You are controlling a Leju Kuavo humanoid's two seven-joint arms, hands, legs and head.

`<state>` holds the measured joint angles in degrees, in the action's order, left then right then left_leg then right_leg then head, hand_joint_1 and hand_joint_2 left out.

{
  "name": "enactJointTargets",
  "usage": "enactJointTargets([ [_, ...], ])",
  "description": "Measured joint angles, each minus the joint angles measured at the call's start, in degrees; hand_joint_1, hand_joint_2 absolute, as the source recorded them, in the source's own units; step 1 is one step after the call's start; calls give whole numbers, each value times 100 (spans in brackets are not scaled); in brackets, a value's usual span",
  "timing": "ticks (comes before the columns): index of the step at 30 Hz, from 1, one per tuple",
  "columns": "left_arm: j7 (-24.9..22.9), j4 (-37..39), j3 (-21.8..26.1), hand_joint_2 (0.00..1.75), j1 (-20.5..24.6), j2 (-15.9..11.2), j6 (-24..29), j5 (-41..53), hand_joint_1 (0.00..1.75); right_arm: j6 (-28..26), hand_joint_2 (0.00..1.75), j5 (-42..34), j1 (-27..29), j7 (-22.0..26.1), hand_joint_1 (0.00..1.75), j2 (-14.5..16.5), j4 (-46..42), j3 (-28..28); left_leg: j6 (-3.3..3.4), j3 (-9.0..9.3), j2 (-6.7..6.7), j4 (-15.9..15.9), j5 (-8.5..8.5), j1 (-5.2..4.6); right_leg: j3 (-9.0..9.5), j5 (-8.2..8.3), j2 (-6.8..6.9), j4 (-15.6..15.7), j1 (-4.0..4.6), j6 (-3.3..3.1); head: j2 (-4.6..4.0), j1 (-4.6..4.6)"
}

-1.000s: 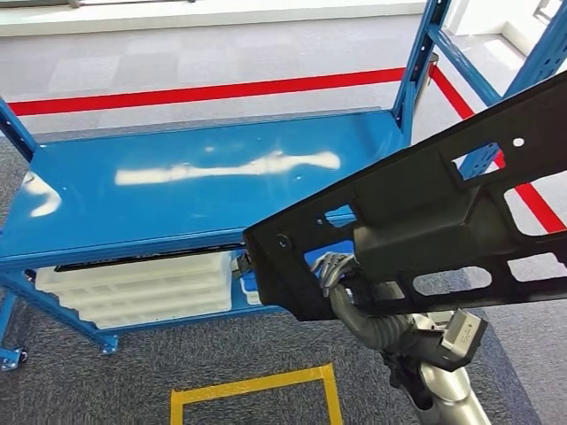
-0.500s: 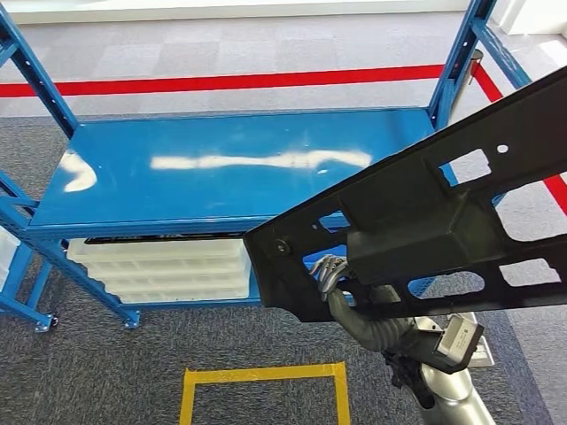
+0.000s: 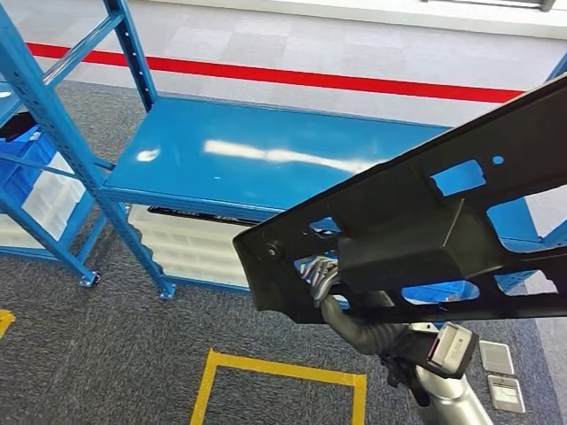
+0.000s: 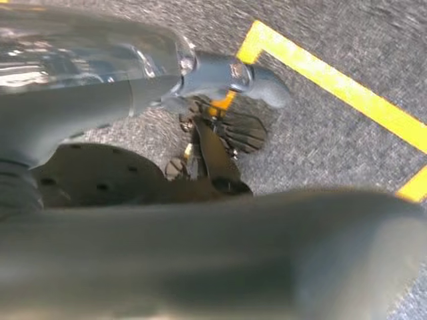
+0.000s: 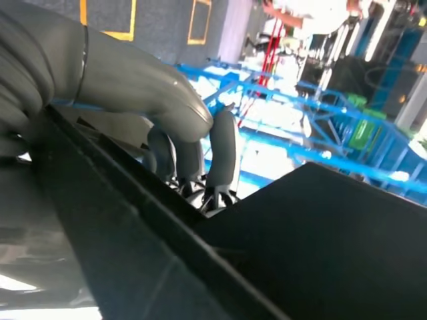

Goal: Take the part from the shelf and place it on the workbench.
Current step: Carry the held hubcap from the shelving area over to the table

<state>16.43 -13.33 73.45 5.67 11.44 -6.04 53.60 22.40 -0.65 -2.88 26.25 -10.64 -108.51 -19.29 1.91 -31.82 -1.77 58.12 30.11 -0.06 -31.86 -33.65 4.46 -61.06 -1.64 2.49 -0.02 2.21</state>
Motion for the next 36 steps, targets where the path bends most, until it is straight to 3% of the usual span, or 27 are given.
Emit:
enactJointTargets([
  [2, -25, 0, -1, 175, 13, -13, 16, 15, 0, 1, 175, 18, 6, 17, 175, -12, 8, -14, 51, -17, 123, -7, -31, 2, -293, -376, -334, -663, -1, -6, 1, -8],
  [3, -35, 0, -1, 175, 15, -17, 23, 19, 0, 1, 175, 28, 13, 24, 175, -18, 13, -23, 59, -23, 196, -5, -35, -8, -463, -520, -391, -1037, 7, -11, 1, -11],
  [4, -42, 0, -1, 175, 11, -22, 30, 18, 0, 2, 175, 39, 16, 30, 175, -21, 16, -34, 63, -24, 270, -2, -37, -18, -577, -566, -410, -1280, 16, -14, 0, -11],
  [5, -45, 0, 0, 175, 6, -30, 36, 16, 0, 2, 175, 49, 11, 37, 175, -22, 18, -45, 64, -21, 347, 4, -38, -25, -598, -495, -420, -1316, 22, -20, -1, -11],
  [7, -40, 0, 0, 175, 4, -46, 47, 10, 0, 3, 175, 63, -19, 57, 175, -22, 19, -62, 57, -16, 510, 30, -32, -28, -351, -81, -505, -740, 22, -40, 0, -11],
  [8, -31, 0, -1, 175, 13, -52, 50, 4, 0, 5, 175, 69, -39, 70, 175, -23, 21, -69, 45, -31, 587, 56, -26, -34, -195, 96, -639, -373, 12, -51, 0, -9],
  [9, -13, 0, -1, 175, 23, -58, 53, -4, 0, 10, 175, 73, -60, 83, 175, -24, 21, -75, 28, -61, 666, 85, -22, -34, -75, 200, -761, -73, 2, -62, 0, -9],
  [11, 31, 0, 1, 175, 29, -67, 53, -21, 0, 33, 175, 80, -100, 98, 175, -26, 22, -88, -24, -140, 795, 121, -34, -19, -7, 206, -893, 134, -1, -86, 0, -6],
  [13, 64, 0, 1, 175, 8, -86, 54, -33, 0, 57, 175, 83, -168, 104, 175, -26, 21, -109, -79, -186, 860, 132, -45, -1, -1, 211, -774, 162, -1, -128, 1, -5],
  [15, 96, 0, 2, 175, 12, -111, 54, -73, 0, 72, 175, 77, -237, 120, 175, -24, 18, -137, -145, -289, 632, 329, 90, -10, 16, 216, -613, 181, -21, -186, 0, 2],
  [17, 127, 0, 5, 175, 46, -130, 53, -133, 0, 77, 175, 67, -260, 145, 175, -24, 14, -151, -218, -595, 328, 951, 418, 5, 26, 203, -431, 185, -26, -223, -1, 9],
  [19, 139, 0, 17, 175, 57, -141, 53, -189, 0, 76, 175, 57, -261, 170, 175, -25, 18, -157, -272, -930, 246, 1619, 644, 46, 33, 186, -247, 184, -26, -230, -1, 9],
  [20, 134, 0, 25, 175, 50, -147, 58, -210, 0, 76, 175, 46, -261, 183, 175, -25, 20, -162, -291, -978, 230, 1707, 611, 63, 41, 174, -163, 184, -27, -228, -1, 9],
  [21, 122, 0, 32, 175, 40, -155, 68, -223, 0, 77, 175, 31, -264, 198, 175, -26, 24, -167, -300, -908, 205, 1557, 472, 75, 57, 161, -86, 184, -27, -221, -1, 9],
  [22, 106, 0, 38, 175, 32, -167, 84, -227, 0, 76, 175, 13, -271, 212, 175, -26, 28, -171, -297, -734, 145, 1204, 262, 79, 80, 143, -16, 184, -28, -211, -1, 9],
  [24, 57, 0, 49, 175, 35, -187, 124, -228, 0, 77, 175, -24, -293, 247, 175, -28, 41, -173, -246, -368, -133, 467, -30, 34, 123, 105, 103, 184, -11, -172, -1, 8],
  [26, -8, 0, 65, 175, 38, -208, 180, -222, 0, 75, 175, -40, -307, 287, 175, -33, 60, -174, -180, -250, -306, 183, -71, -30, 150, 79, 217, 190, 18, -122, -1, 5],
  [28, -87, -1, 83, 175, 21, -241, 246, -217, 0, 67, 175, -40, -316, 328, 175, -36, 79, -179, -115, -266, -201, 152, -81, -41, 192, 55, 337, 212, 19, -62, -1, 3],
  [29, -120, -2, 89, 175, 10, -260, 275, -216, 0, 60, 175, -38, -321, 352, 175, -37, 90, -180, -76, -254, -134, 125, -95, -32, 207, 8, 290, 189, 10, -33, -1, 2],
  [31, -162, -5, 93, 175, 9, -298, 309, -214, 0, 44, 175, -34, -315, 396, 175, -42, 104, -169, -2, -220, 2, 71, -127, -3, 86, -245, -28, -156, -4, -15, 0, -7],
  [32, -174, -6, 95, 175, 14, -312, 318, -211, 0, 34, 175, -30, -298, 414, 175, -44, 110, -158, 18, -214, 74, 67, -127, -9, -71, -425, -229, -499, -2, -27, 0, -11],
  [34, -185, -7, 95, 175, 19, -342, 324, -203, 0, 18, 175, -23, -247, 432, 175, -46, 117, -133, 37, -211, 240, 72, -124, -24, -444, -680, -396, -1208, 14, -53, -1, -14],
  [35, -186, -7, 95, 175, 14, -354, 325, -200, 0, 14, 175, -20, -228, 439, 175, -46, 121, -124, 40, -206, 324, 75, -123, -32, -548, -656, -415, -1355, 24, -63, -1, -14],
  [36, -186, -7, 96, 175, 10, -367, 325, -201, 0, 13, 175, -19, -218, 445, 175, -46, 127, -116, 39, -199, 411, 80, -122, -36, -553, -510, -430, -1277, 31, -75, -1, -14],
])
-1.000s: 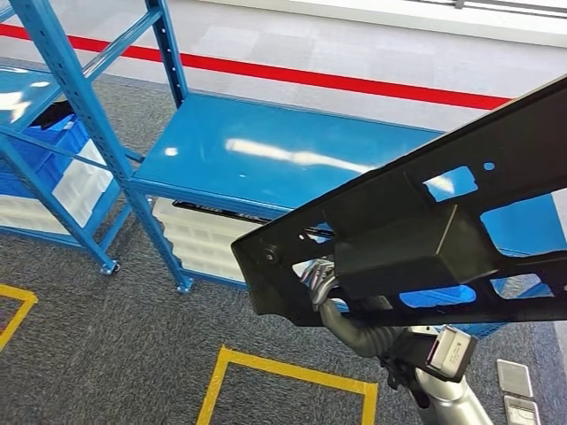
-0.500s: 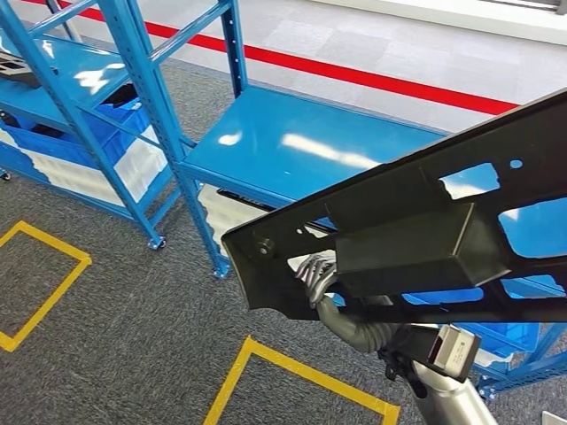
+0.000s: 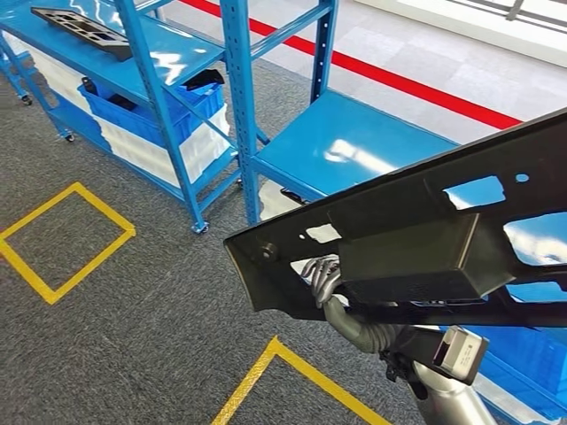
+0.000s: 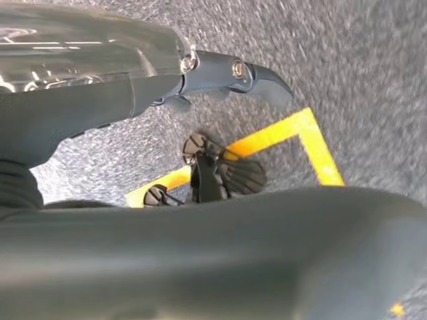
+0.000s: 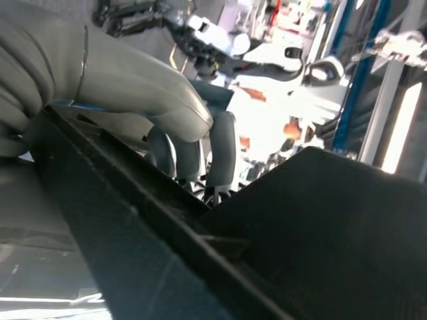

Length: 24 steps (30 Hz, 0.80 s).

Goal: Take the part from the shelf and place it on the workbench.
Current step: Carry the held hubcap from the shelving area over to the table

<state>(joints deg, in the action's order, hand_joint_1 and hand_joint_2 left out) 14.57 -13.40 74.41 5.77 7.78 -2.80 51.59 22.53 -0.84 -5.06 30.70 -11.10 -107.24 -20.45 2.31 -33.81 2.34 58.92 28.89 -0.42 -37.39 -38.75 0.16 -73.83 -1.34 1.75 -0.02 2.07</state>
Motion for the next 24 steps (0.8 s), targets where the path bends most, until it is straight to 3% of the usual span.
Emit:
enactJointTargets([
  [1, 1, 0, 1, 175, -1, -11, -1, -2, 0, 0, 175, 1, 3, 7, 175, 1, 5, 8, -2, 10, 87, 8, 4, -1, 91, 234, -32, 286, 2, -13, 0, 0],
  [3, 6, 0, 3, 175, 7, -26, -6, -11, 0, 1, 175, 6, -3, 17, 175, 2, 18, 20, -22, 1, 248, 41, 21, -1, 355, 645, -279, 1017, -12, -40, 0, 2],
  [5, 11, 0, 8, 175, 11, -35, -14, -19, 0, 2, 175, 15, -12, 22, 175, 4, 27, 25, -66, -52, 384, 71, 21, 13, 473, 748, -488, 1362, -20, -56, 0, 3],
  [7, 12, 0, 21, 175, -9, -44, -22, -22, 0, 4, 175, 20, -39, 25, 175, 11, 28, 27, -117, -93, 514, 72, 3, 36, 489, 735, -427, 1400, -11, -82, 1, 3],
  [8, 11, 1, 32, 175, -22, -45, -26, -26, 0, 5, 175, 20, -58, 26, 175, 15, 25, 28, -142, -104, 505, 91, 18, 33, 506, 737, -360, 1413, -15, -104, 1, 7],
  [10, 10, 2, 49, 175, -16, -46, -30, -31, 0, 7, 175, 20, -74, 30, 175, 25, 15, 28, -201, -229, 266, 365, 186, 22, 551, 731, -192, 1438, -39, -155, 1, 22],
  [12, 9, 2, 58, 175, 7, -41, -31, -33, 0, 7, 175, 23, -54, 32, 175, 26, 8, 30, -267, -576, -63, 1065, 512, 42, 584, 702, -9, 1440, -32, -189, 0, 33],
  [14, 5, 2, 68, 175, 3, -41, -32, -37, 0, 7, 175, 29, -22, 32, 175, 27, 8, 30, -309, -871, -172, 1624, 664, 76, 611, 669, 168, 1439, -26, -193, 0, 33],
  [15, 3, 2, 72, 175, -7, -41, -33, -38, 0, 8, 175, 32, -11, 31, 175, 27, 8, 30, -318, -870, -193, 1605, 581, 87, 631, 649, 248, 1439, -26, -188, 0, 33],
  [16, 1, 2, 74, 175, -16, -41, -36, -39, 0, 8, 175, 37, -6, 28, 175, 28, 6, 28, -314, -750, -222, 1353, 403, 90, 660, 628, 321, 1439, -26, -182, 1, 34],
  [17, -1, 2, 75, 175, -21, -41, -38, -36, 0, 9, 175, 41, -5, 24, 175, 31, 2, 28, -295, -551, -300, 949, 188, 81, 695, 602, 392, 1440, -25, -171, 1, 34],
  [19, -11, 2, 75, 175, -8, -41, -43, -31, 0, 9, 175, 47, -5, 11, 175, 36, -16, 28, -222, -220, -510, 297, -41, 15, 748, 554, 515, 1446, -8, -130, 1, 32],
  [20, -19, 2, 75, 175, -1, -41, -46, -27, 0, 9, 175, 48, -5, 0, 175, 38, -24, 27, -187, -151, -578, 151, -56, -17, 766, 535, 570, 1452, 0, -103, 1, 31],
  [22, -50, 2, 75, 175, -13, -40, -51, -21, 0, 10, 175, 46, -7, -33, 175, 49, -34, 21, -130, -150, -530, 117, -23, -52, 807, 513, 678, 1484, 6, -47, 1, 30],
  [23, -70, 2, 75, 175, -32, -36, -52, -18, 0, 11, 175, 45, -9, -50, 175, 57, -37, 19, -102, -136, -475, 88, -29, -43, 836, 486, 668, 1487, -1, -16, 0, 28],
  [24, -90, 2, 75, 175, -46, -31, -50, -12, 0, 11, 175, 44, -7, -63, 175, 64, -42, 16, -70, -113, -423, 55, -39, -29, 842, 434, 570, 1447, -6, 4, 0, 28],
])
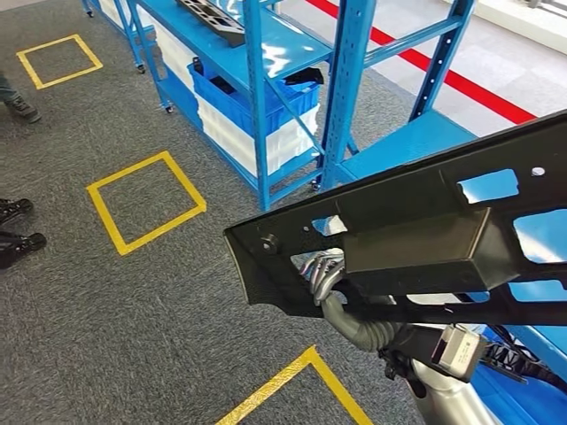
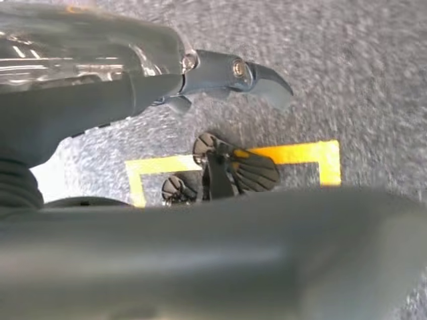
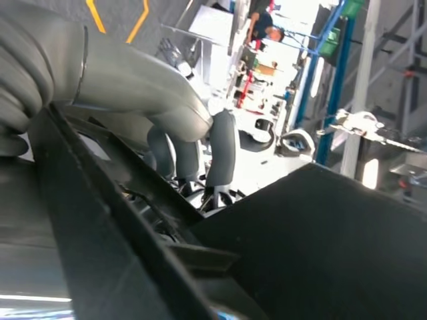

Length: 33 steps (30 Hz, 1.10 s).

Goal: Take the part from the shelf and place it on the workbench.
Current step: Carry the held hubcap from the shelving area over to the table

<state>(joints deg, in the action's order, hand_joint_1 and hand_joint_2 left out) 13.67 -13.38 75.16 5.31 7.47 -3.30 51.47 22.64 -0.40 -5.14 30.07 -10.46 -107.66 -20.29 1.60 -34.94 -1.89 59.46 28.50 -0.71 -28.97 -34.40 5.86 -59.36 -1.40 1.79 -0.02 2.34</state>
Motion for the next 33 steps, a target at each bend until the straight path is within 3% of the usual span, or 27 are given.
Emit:
enactJointTargets([
  [2, -38, -1, 1, 175, 2, 15, 8, 14, 0, -1, 175, 0, 23, -12, 175, 5, -15, 1, 59, 46, 105, -57, -18, 35, -167, -258, -342, -400, -7, 12, 0, -8],
  [3, -57, -1, 0, 175, 13, 25, 11, 24, 0, -1, 175, 0, 49, -20, 175, 5, -22, 2, 77, 52, 168, -61, -15, 35, -359, -433, -476, -769, -3, 5, 0, -10],
  [5, -106, 1, -1, 175, 21, 51, 13, 56, 0, -2, 175, 1, 113, -46, 175, 4, -26, 4, 93, 61, 317, -58, -6, 29, -758, -642, -557, -1455, 5, 3, 0, -14],
  [6, -128, 1, -2, 175, 16, 63, 15, 73, 0, -2, 175, 1, 141, -66, 175, 4, -28, 4, 93, 71, 398, -56, -1, 28, -857, -585, -564, -1563, 7, 6, 0, -14],
  [7, -153, 1, -2, 175, 10, 74, 18, 87, 0, -2, 175, 1, 161, -83, 175, 4, -30, 3, 90, 87, 480, -50, 8, 31, -842, -403, -577, -1424, 5, 8, 0, -14],
  [8, -177, 1, -2, 175, 3, 84, 22, 92, 0, -2, 175, 1, 176, -97, 175, 4, -33, 4, 80, 106, 563, -39, 24, 36, -734, -140, -630, -1088, -2, 11, 0, -14],
  [10, -243, 1, -2, 175, 1, 100, 32, 96, 0, -4, 175, 4, 209, -115, 175, 4, -39, 5, 41, 102, 722, 13, 66, 43, -478, 240, -927, -378, -36, 11, 1, -13],
  [12, -333, 1, -2, 175, -4, 110, 49, 106, 0, -15, 175, 18, 260, -144, 175, 3, -52, 10, -14, 51, 864, 56, 84, 56, -384, 298, -1135, -105, -47, -12, 1, -10],
  [14, -448, 1, -2, 175, -38, 120, 80, 121, 0, -31, 175, 31, 292, -172, 175, 4, -78, 15, -59, 19, 991, 61, 80, 79, -362, 290, -1033, -80, -38, -65, 0, -9],
  [15, -505, 1, -2, 175, -57, 127, 100, 129, 0, -35, 175, 35, 297, -179, 175, 6, -93, 16, -79, 3, 945, 97, 108, 76, -337, 285, -954, -71, -42, -98, 0, -5],
  [17, -616, 1, -2, 175, -65, 139, 137, 146, 0, -37, 175, 39, 311, -181, 175, 9, -123, 21, -131, -162, 649, 445, 306, 69, -282, 266, -766, -49, -54, -160, 0, 3],
  [19, -715, 1, -2, 175, -58, 147, 178, 180, 0, -37, 175, 39, 323, -178, 175, 12, -137, 30, -186, -536, 338, 1175, 624, 89, -244, 225, -574, -48, -34, -197, 0, 8],
  [20, -748, 1, -2, 175, -61, 147, 202, 191, 0, -36, 175, 38, 325, -173, 175, 15, -134, 33, -205, -709, 281, 1495, 718, 106, -226, 205, -480, -49, -26, -201, 0, 8],
  [21, -772, 1, -2, 175, -71, 147, 230, 196, 0, -36, 175, 37, 325, -162, 175, 21, -131, 37, -218, -799, 252, 1641, 709, 117, -204, 182, -391, -49, -22, -200, 0, 8],
  [22, -786, 0, -1, 175, -83, 146, 254, 193, 0, -35, 175, 36, 325, -140, 175, 28, -128, 42, -222, -775, 231, 1563, 590, 122, -173, 156, -308, -50, -19, -195, 0, 8],
  [23, -792, -1, -1, 175, -95, 143, 270, 190, 0, -35, 175, 34, 324, -111, 175, 38, -127, 49, -213, -638, 197, 1265, 386, 120, -135, 127, -232, -49, -18, -187, 0, 8],
  [25, -780, -2, 0, 175, -102, 125, 281, 192, 0, -35, 175, 34, 325, -39, 175, 50, -127, 69, -150, -278, -40, 523, 49, 61, -60, 64, -100, -43, -7, -152, 0, 8],
  [27, -736, -2, -1, 175, -91, 101, 274, 195, 0, -34, 175, 40, 338, 15, 175, 55, -127, 98, -74, -125, -245, 176, -16, -20, -22, 20, 13, -28, 12, -101, 0, 8],
  [29, -672, -2, 0, 175, -93, 69, 255, 190, 0, -33, 175, 52, 347, 47, 175, 65, -128, 125, -22, -120, -182, 131, 4, -53, 19, -5, 135, 14, 20, -43, 0, 8],
  [30, -639, -3, 1, 175, -103, 51, 238, 180, 0, -33, 175, 57, 346, 58, 175, 73, -129, 135, 2, -94, -119, 93, -2, -46, 55, -37, 127, 13, 14, -18, 0, 5],
  [31, -611, -4, 4, 175, -104, 34, 219, 160, 0, -32, 175, 57, 344, 74, 175, 83, -131, 146, 29, -57, -59, 52, -10, -28, 59, -105, 32, -59, 11, -2, 1, 4],
  [33, -567, -9, 10, 175, -79, 8, 181, 106, 0, -28, 175, 54, 349, 96, 175, 96, -127, 168, 82, 3, 67, -6, -17, 9, -131, -370, -310, -544, 3, -4, 1, -6],
])
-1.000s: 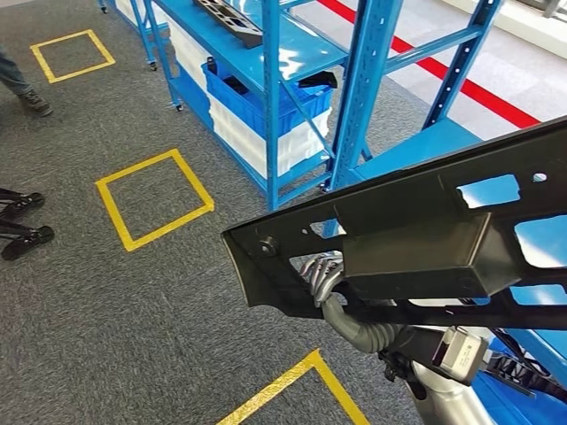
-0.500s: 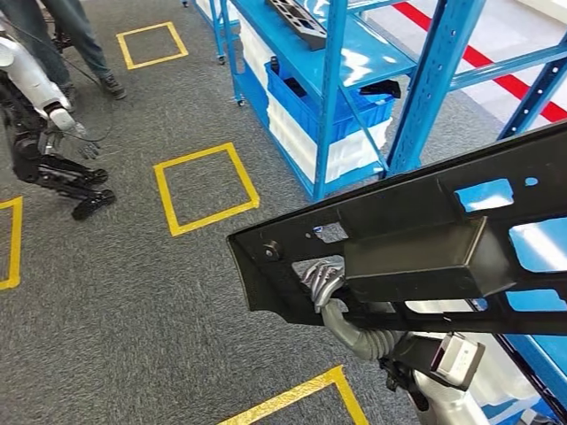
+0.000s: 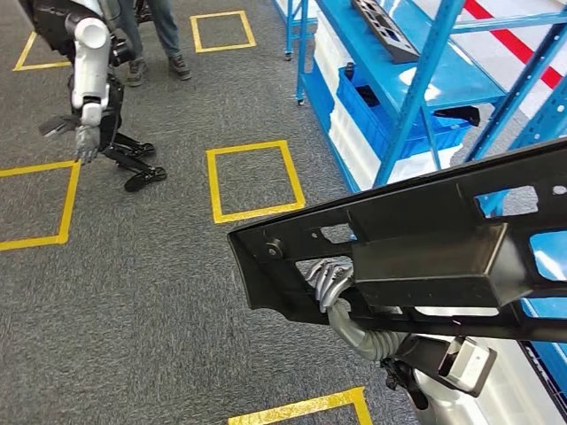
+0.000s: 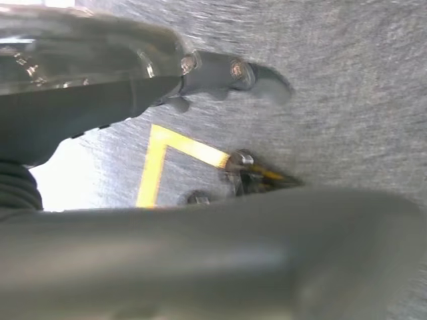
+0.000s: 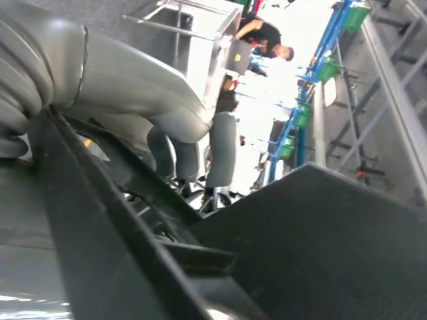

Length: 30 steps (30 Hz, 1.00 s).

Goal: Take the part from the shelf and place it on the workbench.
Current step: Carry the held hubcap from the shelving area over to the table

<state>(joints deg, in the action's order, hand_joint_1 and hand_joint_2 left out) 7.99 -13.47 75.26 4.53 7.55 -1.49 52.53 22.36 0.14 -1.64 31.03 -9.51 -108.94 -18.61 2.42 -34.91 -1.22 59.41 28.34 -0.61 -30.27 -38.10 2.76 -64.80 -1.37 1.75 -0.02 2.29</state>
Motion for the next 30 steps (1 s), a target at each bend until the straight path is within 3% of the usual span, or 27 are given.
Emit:
enactJointTargets([
  [2, 28, -4, 6, 175, 41, -14, -34, -30, 0, 11, 175, -2, 25, 9, 175, 2, 16, 19, 31, 16, 159, -3, 12, 4, -407, -244, -203, -699, 4, -10, -1, -6],
  [3, 40, -4, 9, 175, 50, -14, -51, -33, 0, 19, 175, -3, 35, 9, 175, 3, 30, 24, 34, 25, 245, -2, 17, 3, -561, -242, -231, -894, 5, -8, -1, -7],
  [4, 53, -4, 12, 175, 52, -14, -68, -43, 0, 29, 175, -6, 37, 9, 175, 3, 45, 27, 34, 39, 332, 1, 25, 4, -627, -127, -244, -894, 5, -3, -1, -7],
  [6, 75, -4, 18, 175, 48, -14, -95, -78, 0, 52, 175, -13, 27, 11, 175, 4, 73, 29, 8, 81, 498, 15, 51, 18, -489, 343, -333, -346, -9, 10, -1, -8],
  [8, 91, -4, 25, 175, 58, -17, -112, -104, 0, 75, 175, -17, 12, 18, 175, 4, 97, 29, -44, 79, 653, 60, 85, 23, -282, 638, -587, 235, -31, 18, 1, -8],
  [10, 106, -4, 38, 175, 59, -21, -132, -103, 0, 87, 175, -16, -8, 27, 175, 6, 112, 29, -98, 32, 786, 88, 89, 37, -211, 631, -719, 411, -27, -4, 1, -11],
  [12, 125, -4, 51, 175, 37, -29, -147, -94, 0, 90, 175, -9, -44, 39, 175, 12, 110, 29, -141, 3, 851, 95, 90, 53, -186, 621, -605, 448, -27, -55, 0, -14],
  [14, 142, -4, 57, 175, 35, -34, -150, -89, 0, 90, 175, -2, -70, 53, 175, 21, 99, 28, -186, -99, 631, 313, 226, 43, -147, 613, -452, 470, -38, -114, 1, -6],
  [16, 157, -4, 59, 175, 62, -33, -150, -84, 0, 90, 175, -1, -69, 71, 175, 26, 92, 30, -233, -425, 306, 967, 538, 52, -117, 583, -274, 474, -22, -161, 0, -1],
  [18, 177, -4, 59, 175, 71, -34, -152, -81, 0, 90, 175, 2, -67, 91, 175, 27, 92, 31, -258, -764, 193, 1600, 734, 72, -94, 549, -97, 473, -2, -180, -1, -2],
  [19, 185, -4, 59, 175, 64, -34, -154, -81, 0, 90, 175, 4, -68, 99, 175, 28, 91, 29, -258, -806, 178, 1654, 683, 75, -77, 530, -20, 473, 5, -182, -1, -2],
  [21, 195, -4, 60, 175, 51, -34, -156, -81, 0, 93, 175, 10, -75, 108, 175, 32, 86, 27, -224, -561, 108, 1121, 308, 62, -11, 479, 123, 473, 15, -176, -1, -2],
  [23, 204, -4, 61, 175, 62, -37, -159, -81, 0, 96, 175, 15, -85, 111, 175, 36, 69, 27, -150, -222, -120, 435, 33, -6, 52, 423, 243, 481, 29, -145, -1, -2],
  [25, 218, -4, 61, 175, 80, -39, -161, -82, 0, 96, 175, 19, -94, 115, 175, 36, 53, 26, -82, -113, -256, 191, 34, -87, 81, 385, 354, 498, 38, -96, -1, -2],
  [27, 232, -4, 62, 175, 72, -46, -161, -83, 0, 96, 175, 22, -103, 116, 175, 39, 42, 23, -31, -89, -164, 118, 36, -107, 135, 352, 463, 535, 34, -39, -1, -1],
  [28, 241, -4, 62, 175, 60, -50, -161, -84, 0, 95, 175, 23, -112, 116, 175, 40, 37, 22, -8, -50, -106, 70, 28, -94, 167, 315, 414, 520, 28, -15, -1, -3],
  [30, 252, -4, 64, 175, 66, -59, -161, -85, 0, 94, 175, 21, -128, 118, 175, 40, 21, 23, 35, 33, 8, -10, 12, -47, 57, 94, 107, 175, 22, 3, -1, -14],
])
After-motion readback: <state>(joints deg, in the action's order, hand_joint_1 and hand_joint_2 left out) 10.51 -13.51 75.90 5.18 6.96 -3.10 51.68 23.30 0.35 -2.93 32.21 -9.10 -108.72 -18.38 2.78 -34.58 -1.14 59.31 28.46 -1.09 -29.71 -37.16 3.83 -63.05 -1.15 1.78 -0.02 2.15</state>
